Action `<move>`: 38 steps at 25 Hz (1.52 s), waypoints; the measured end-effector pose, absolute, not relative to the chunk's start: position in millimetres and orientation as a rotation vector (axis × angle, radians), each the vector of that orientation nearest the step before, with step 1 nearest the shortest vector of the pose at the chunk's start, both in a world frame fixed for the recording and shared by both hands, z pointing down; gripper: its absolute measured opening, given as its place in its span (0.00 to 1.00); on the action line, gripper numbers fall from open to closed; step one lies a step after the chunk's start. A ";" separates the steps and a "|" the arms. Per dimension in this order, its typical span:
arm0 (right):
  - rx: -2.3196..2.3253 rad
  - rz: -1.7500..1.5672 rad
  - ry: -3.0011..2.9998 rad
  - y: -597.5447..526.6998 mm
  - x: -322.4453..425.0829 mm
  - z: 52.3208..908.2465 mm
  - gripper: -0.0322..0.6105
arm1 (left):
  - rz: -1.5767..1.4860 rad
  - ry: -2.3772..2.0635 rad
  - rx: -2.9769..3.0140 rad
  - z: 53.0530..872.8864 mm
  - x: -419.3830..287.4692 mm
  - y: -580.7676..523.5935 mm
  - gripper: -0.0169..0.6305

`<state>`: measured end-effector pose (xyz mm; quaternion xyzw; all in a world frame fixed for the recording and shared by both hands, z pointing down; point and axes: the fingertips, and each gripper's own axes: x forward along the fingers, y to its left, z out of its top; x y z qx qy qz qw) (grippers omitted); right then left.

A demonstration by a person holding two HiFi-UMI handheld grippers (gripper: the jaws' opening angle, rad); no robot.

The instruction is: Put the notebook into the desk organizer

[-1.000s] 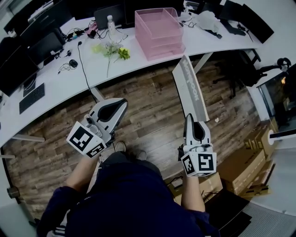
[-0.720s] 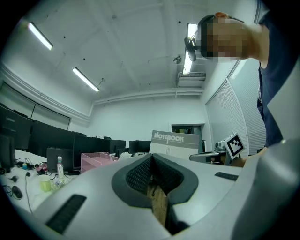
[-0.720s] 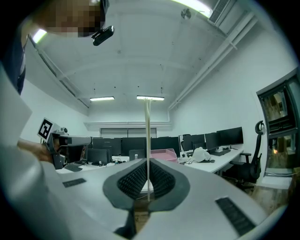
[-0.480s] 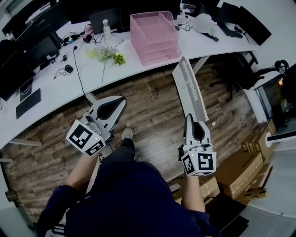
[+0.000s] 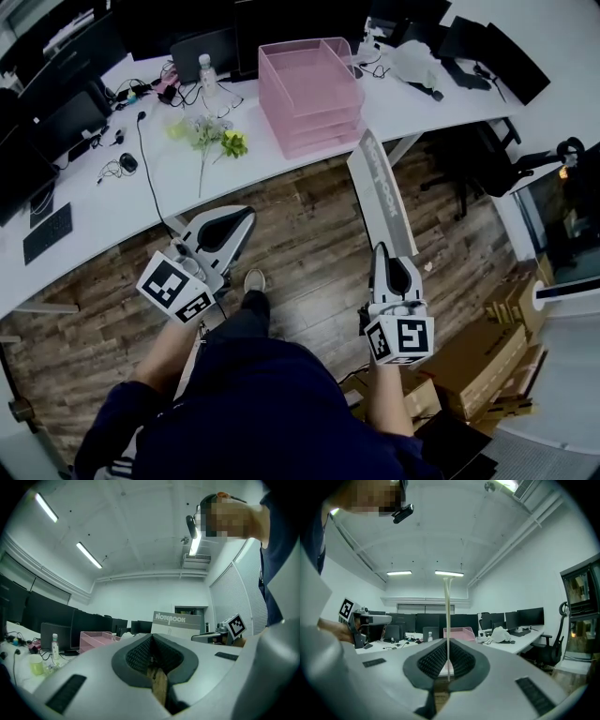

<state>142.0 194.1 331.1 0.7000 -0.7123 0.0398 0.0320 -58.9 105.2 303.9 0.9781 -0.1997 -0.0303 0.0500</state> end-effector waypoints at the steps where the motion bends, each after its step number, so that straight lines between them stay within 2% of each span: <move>1: 2.157 0.128 -2.188 184.1 143.4 332.9 0.06 | -0.088 -0.605 2.975 306.4 -57.5 94.6 0.07; 23: 2.156 0.205 -2.034 -17.9 165.1 362.0 0.06 | -0.037 -0.510 2.911 336.2 -29.4 -117.0 0.07; 38: 2.160 0.180 -1.976 -90.5 164.8 364.6 0.06 | -0.029 -0.485 2.901 346.5 -33.4 -187.0 0.07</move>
